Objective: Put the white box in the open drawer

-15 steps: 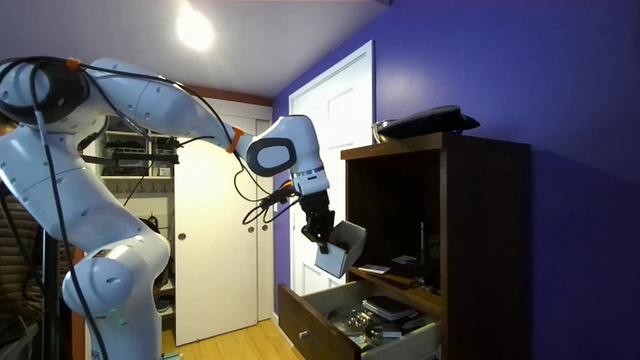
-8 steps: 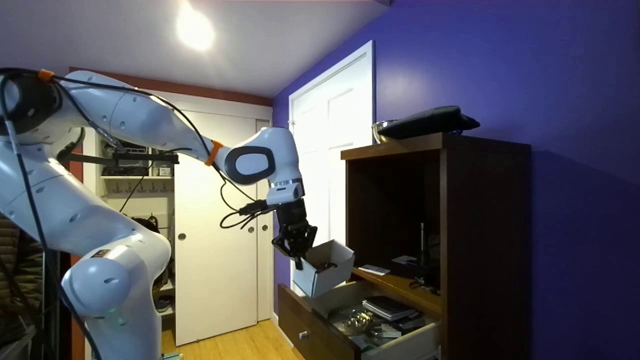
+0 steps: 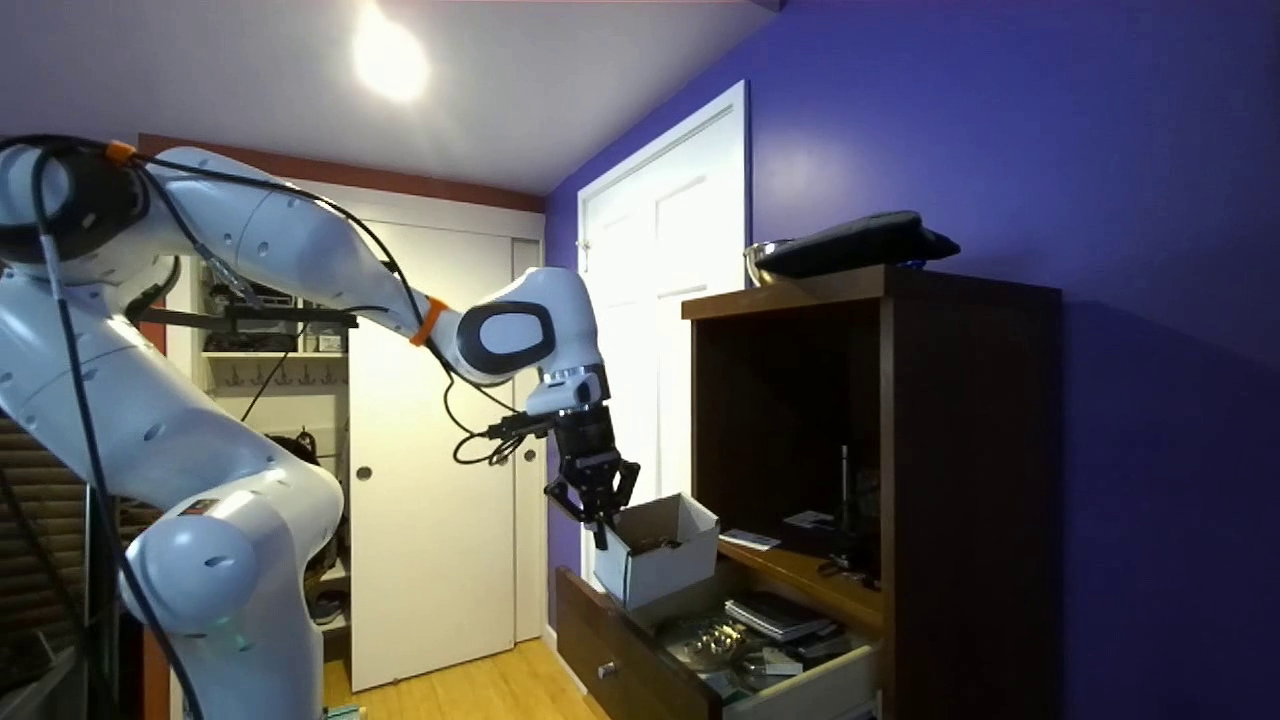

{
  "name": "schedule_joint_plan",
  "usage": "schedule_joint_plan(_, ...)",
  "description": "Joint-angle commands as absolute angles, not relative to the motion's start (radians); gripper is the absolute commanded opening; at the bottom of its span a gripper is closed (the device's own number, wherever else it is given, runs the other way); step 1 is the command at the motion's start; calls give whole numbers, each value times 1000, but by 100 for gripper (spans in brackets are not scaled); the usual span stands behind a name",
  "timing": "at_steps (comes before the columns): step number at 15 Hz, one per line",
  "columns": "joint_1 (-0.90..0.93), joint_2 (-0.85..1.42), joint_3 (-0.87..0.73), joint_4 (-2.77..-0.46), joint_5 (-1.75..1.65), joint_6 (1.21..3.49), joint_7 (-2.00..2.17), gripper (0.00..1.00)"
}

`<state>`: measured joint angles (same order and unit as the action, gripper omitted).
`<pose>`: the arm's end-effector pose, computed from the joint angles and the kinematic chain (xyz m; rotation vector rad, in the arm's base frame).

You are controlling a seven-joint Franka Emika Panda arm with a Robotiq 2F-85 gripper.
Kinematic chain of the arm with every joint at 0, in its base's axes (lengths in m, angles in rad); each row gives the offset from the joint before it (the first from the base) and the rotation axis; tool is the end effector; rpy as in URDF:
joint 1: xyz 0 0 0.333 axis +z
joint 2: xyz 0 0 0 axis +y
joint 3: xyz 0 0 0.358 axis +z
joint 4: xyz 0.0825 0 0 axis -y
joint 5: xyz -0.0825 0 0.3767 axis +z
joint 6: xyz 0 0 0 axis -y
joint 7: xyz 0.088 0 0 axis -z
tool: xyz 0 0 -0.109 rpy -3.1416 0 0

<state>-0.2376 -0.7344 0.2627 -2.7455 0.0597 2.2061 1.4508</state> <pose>0.3080 0.0140 0.4705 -2.2615 2.1214 -0.3375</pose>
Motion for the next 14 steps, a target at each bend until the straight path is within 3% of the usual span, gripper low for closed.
schedule_joint_plan(1, -251, -596, 323, -2673, -22, 2273, 1583, 3)
schedule_joint_plan(14, -108, -262, 277, -2449, -167, 2098, 1716, 3)
